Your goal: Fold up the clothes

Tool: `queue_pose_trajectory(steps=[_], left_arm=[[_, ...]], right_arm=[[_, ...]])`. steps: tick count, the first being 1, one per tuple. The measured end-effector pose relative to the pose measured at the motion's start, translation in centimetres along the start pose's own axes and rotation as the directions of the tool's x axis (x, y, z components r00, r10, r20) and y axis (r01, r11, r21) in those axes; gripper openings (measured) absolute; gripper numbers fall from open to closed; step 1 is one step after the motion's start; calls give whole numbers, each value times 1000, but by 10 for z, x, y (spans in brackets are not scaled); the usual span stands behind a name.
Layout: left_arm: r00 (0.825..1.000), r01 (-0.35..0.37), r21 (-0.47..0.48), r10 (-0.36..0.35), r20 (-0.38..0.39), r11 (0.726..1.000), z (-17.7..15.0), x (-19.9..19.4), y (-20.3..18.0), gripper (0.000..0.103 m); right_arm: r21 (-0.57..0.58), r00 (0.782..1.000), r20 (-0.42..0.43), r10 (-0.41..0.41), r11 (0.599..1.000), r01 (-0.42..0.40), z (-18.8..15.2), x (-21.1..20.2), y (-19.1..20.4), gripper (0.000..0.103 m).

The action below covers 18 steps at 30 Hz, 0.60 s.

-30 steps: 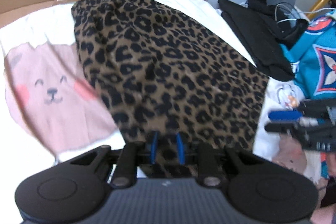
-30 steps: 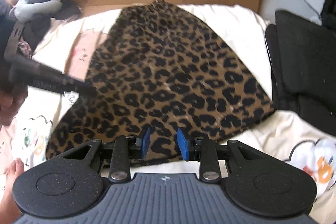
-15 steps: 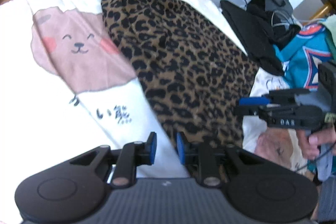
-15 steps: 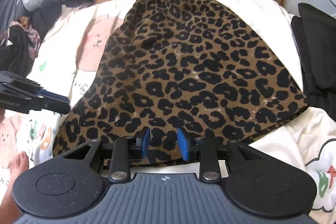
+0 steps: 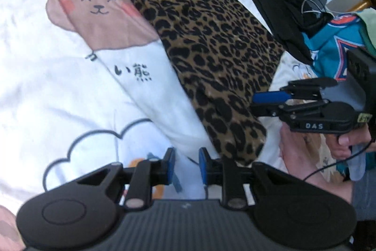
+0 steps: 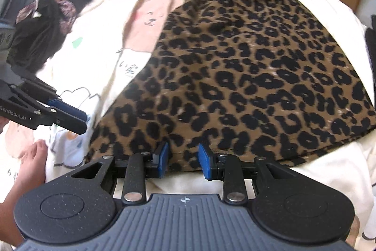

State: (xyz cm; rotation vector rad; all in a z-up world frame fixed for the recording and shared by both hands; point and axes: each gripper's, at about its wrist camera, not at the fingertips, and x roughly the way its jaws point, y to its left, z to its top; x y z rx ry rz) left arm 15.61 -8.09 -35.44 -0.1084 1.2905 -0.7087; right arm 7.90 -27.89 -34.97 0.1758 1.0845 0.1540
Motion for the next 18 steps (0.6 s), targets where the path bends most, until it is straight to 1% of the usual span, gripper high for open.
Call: queue_pose_trajectory(steps=[3, 8, 11, 14, 16, 18], left_arm=[[1000, 26, 2, -26, 2, 1000, -3, -1, -5, 32], [998, 60, 7, -60, 11, 998, 0, 3, -15, 32], [995, 94, -7, -93, 22, 996, 3, 7, -19, 31], [989, 145, -26, -144, 27, 989, 5, 10, -22, 24], [988, 155, -41, -154, 30, 987, 6, 11, -24, 14], [985, 171, -63, -169, 44, 983, 8, 12, -23, 8]], right_arm=[[-34, 1000, -5, 26, 999, -26, -1, -1, 9, 36], [-70, 997, 1, 74, 995, -74, 0, -5, 20, 36], [-95, 995, 14, 95, 991, -93, 1, -9, 26, 36], [-121, 993, 26, 117, 986, -113, 2, -14, 32, 36], [-143, 991, 39, 127, 982, -120, 2, -18, 35, 36], [-163, 991, 44, 126, 980, -117, 2, -20, 36, 36]])
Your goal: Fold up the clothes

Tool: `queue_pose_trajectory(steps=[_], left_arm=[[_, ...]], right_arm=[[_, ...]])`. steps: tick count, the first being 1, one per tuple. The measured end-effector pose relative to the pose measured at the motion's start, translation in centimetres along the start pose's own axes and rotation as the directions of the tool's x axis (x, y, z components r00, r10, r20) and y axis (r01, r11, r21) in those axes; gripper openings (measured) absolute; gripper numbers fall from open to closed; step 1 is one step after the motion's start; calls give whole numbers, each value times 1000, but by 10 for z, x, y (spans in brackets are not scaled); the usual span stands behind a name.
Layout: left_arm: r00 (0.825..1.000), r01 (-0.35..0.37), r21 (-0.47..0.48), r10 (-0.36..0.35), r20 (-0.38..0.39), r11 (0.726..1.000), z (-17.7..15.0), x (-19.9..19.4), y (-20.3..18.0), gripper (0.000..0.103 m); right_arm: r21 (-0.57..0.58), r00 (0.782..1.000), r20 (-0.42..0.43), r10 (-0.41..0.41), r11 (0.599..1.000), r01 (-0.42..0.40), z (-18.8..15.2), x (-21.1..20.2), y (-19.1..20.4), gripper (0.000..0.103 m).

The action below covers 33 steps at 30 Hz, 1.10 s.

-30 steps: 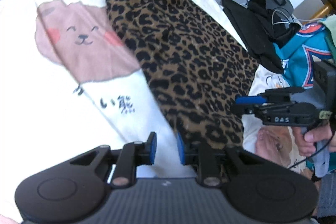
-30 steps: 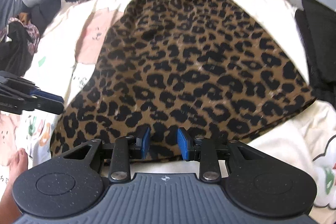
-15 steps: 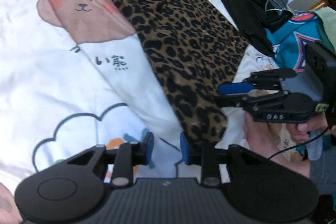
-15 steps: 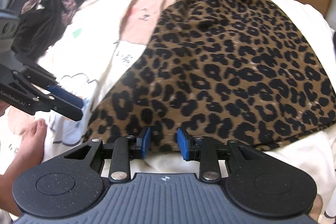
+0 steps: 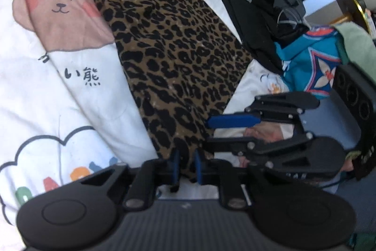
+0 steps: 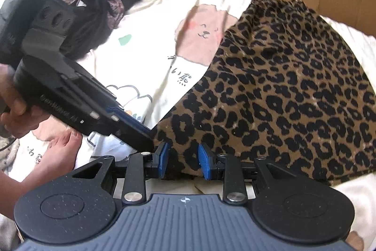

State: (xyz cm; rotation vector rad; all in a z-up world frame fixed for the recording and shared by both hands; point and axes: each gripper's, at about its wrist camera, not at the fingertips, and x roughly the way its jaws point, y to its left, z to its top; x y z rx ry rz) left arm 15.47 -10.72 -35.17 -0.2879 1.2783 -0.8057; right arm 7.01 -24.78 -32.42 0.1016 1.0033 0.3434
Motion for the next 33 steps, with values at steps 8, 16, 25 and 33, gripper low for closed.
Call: queue_pose_trajectory(steps=[8, 16, 25, 33], left_arm=[[998, 57, -76, -55, 29, 995, 11, 5, 5, 5], [994, 103, -98, -99, 44, 990, 24, 13, -1, 5], [993, 109, -103, -105, 51, 989, 26, 14, -3, 12], [1000, 14, -7, -14, 20, 1000, 18, 11, -7, 39]], right_arm=[[-29, 999, -2, 34, 999, -34, -2, -8, 6, 36], [-99, 999, 5, 48, 994, -47, -2, -9, 21, 45], [-103, 1000, 3, 2, 995, -2, -7, -4, 15, 5], [-20, 999, 34, -26, 999, 27, -4, -12, -5, 2]])
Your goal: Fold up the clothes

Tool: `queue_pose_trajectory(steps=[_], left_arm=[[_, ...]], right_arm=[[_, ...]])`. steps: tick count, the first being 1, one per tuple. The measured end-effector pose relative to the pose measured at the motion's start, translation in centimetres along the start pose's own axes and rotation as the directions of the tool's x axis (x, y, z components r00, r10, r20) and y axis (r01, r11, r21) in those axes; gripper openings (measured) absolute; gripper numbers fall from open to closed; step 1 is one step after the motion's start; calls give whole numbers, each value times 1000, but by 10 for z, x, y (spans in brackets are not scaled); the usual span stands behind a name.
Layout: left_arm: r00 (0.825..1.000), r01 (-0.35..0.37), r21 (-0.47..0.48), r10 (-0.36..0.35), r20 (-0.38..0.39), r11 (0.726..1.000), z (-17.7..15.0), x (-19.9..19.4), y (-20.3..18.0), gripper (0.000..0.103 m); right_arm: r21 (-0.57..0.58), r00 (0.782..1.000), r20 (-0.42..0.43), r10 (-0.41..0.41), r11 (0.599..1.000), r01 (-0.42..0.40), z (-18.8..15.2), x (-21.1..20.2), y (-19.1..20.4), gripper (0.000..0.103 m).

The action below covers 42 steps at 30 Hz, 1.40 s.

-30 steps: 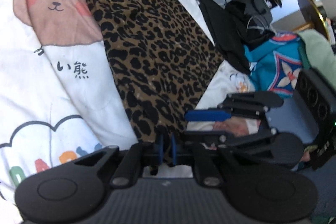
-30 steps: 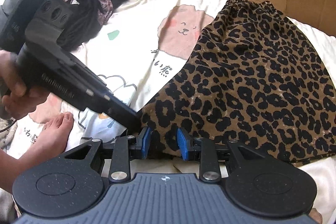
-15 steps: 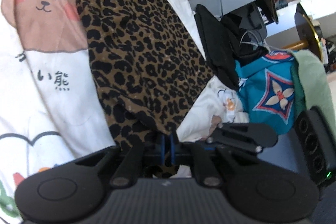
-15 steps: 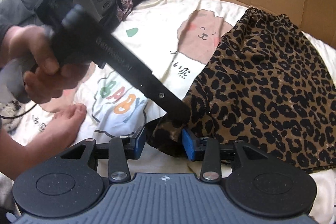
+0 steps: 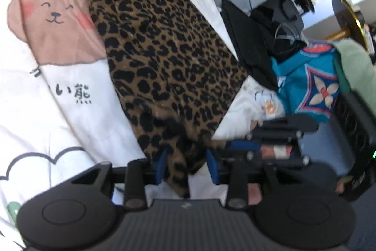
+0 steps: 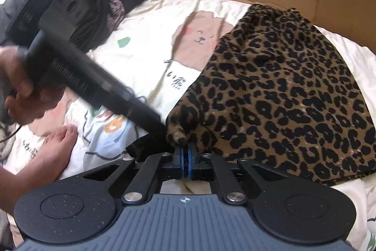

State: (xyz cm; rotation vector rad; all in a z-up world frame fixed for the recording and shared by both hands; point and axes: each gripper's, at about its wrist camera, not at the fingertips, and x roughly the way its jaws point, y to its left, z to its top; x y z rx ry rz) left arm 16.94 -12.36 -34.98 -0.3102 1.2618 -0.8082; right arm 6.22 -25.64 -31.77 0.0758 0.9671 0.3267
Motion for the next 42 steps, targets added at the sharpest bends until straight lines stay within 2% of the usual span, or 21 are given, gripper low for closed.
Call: queue_pose_trajectory(steps=[3, 5, 6, 8, 11, 15, 18, 21, 23, 25, 27, 31, 34, 36, 38, 39, 40, 41, 42], left_arm=[[998, -64, 68, 65, -17, 996, -4, 7, -5, 39], [995, -95, 90, 98, -24, 991, -7, 9, -5, 24], [994, -106, 95, 109, -28, 990, -9, 10, -4, 7], [995, -84, 47, 86, -44, 995, -12, 8, 5, 7], [990, -125, 47, 128, -65, 991, -21, 4, 12, 6], [984, -143, -17, 140, -109, 990, -33, 2, 26, 6], [978, -166, -18, 162, -131, 986, -38, 2, 29, 6], [976, -179, 5, 178, -124, 984, -35, -4, 25, 11], [975, -197, 28, 199, -97, 980, -33, -9, 21, 22], [978, -196, 44, 199, -65, 980, -28, -12, 16, 41], [980, -193, 55, 196, -43, 980, -23, -8, 11, 53], [971, -232, 136, 237, -21, 963, -12, 10, -5, 53], [963, -266, 162, 270, -1, 950, -8, 17, -12, 51], [951, -305, 213, 308, 19, 928, -7, 19, -19, 51], [948, -315, 228, 316, 31, 921, -7, 19, -19, 51], [950, -310, 209, 310, 33, 927, -5, 18, -17, 46], [953, -303, 179, 302, 34, 936, -4, 15, -12, 34], [955, -296, 150, 294, 35, 943, -4, 13, -8, 28], [956, -293, 121, 291, 35, 948, -4, 11, -2, 14]], right_arm=[[27, 1000, 8, -1, 1000, 1, 2, -1, -5, 2], [31, 1000, 11, -7, 999, 6, 3, -1, -8, 2], [33, 1000, 12, -11, 999, 10, 3, -1, -9, 2], [40, 1000, 11, -21, 999, 20, 3, -1, -12, 2], [51, 999, 9, -33, 998, 33, 1, -2, -15, 2], [65, 999, 5, -54, 996, 53, 0, -2, -20, 2], [93, 998, 0, -63, 994, 62, -1, -1, -26, 1], [101, 998, -4, -70, 992, 70, -2, -1, -28, 1], [105, 998, -4, -66, 992, 66, -2, -2, -28, 1], [104, 998, 0, -61, 993, 61, -2, -2, -27, 1], [109, 998, 1, -58, 992, 57, -2, -3, -27, 1], [115, 999, 9, -43, 993, 41, -1, -5, -26, 1], [114, 999, 12, -35, 993, 33, -1, -6, -25, 1], [115, 1000, 17, -22, 993, 20, -1, -7, -25, 1], [117, 1000, 24, -6, 993, 3, 0, -9, -25, 1], [118, 1000, 27, 4, 993, -8, 0, -9, -25, 1], [120, 999, 29, 24, 992, -28, 0, -10, -25, 1], [123, 999, 28, 40, 992, -43, 0, -11, -24, 1], [126, 998, 27, 58, 990, -61, 1, -11, -24, 2]])
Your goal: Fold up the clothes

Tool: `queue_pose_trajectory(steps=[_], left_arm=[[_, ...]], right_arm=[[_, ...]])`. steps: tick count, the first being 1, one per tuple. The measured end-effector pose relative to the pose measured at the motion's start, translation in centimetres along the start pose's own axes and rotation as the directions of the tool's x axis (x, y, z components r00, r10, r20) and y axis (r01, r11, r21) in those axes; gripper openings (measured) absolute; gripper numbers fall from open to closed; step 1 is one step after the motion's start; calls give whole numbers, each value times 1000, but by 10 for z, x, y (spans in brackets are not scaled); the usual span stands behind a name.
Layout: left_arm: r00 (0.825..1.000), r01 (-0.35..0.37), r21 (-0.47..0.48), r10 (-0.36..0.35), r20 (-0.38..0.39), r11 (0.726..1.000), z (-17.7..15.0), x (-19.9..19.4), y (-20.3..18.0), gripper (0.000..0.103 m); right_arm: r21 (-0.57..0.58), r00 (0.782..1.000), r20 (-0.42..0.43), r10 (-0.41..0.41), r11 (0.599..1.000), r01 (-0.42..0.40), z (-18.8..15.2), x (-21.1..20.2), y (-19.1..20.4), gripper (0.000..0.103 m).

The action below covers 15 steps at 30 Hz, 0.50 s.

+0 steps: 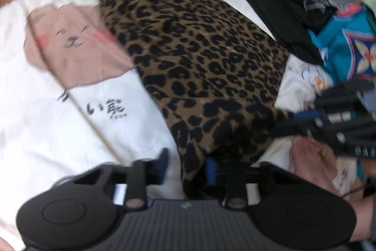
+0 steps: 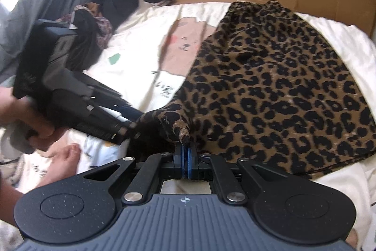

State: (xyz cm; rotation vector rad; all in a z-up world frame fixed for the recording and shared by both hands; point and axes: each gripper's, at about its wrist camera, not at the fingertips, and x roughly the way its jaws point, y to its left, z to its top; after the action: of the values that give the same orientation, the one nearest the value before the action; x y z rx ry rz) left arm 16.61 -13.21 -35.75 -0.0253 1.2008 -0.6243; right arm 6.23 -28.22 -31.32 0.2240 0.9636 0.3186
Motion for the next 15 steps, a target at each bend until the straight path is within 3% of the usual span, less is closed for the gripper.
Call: queue_pose_trajectory(steps=[1, 8, 15], left_arm=[[1000, 2, -30, -2, 0, 1000, -1, 0, 6, 6], [999, 25, -225, -31, -23, 974, -16, -6, 49, 6], [999, 23, -293, -29, -18, 956, -22, -14, 67, 2]], right_arm=[[5, 1000, -4, 24, 1000, -24, 0, 0, 1, 2], [16, 995, 15, 97, 995, -97, 4, -7, 4, 3], [30, 999, -8, 44, 999, -44, 5, 6, -5, 3]])
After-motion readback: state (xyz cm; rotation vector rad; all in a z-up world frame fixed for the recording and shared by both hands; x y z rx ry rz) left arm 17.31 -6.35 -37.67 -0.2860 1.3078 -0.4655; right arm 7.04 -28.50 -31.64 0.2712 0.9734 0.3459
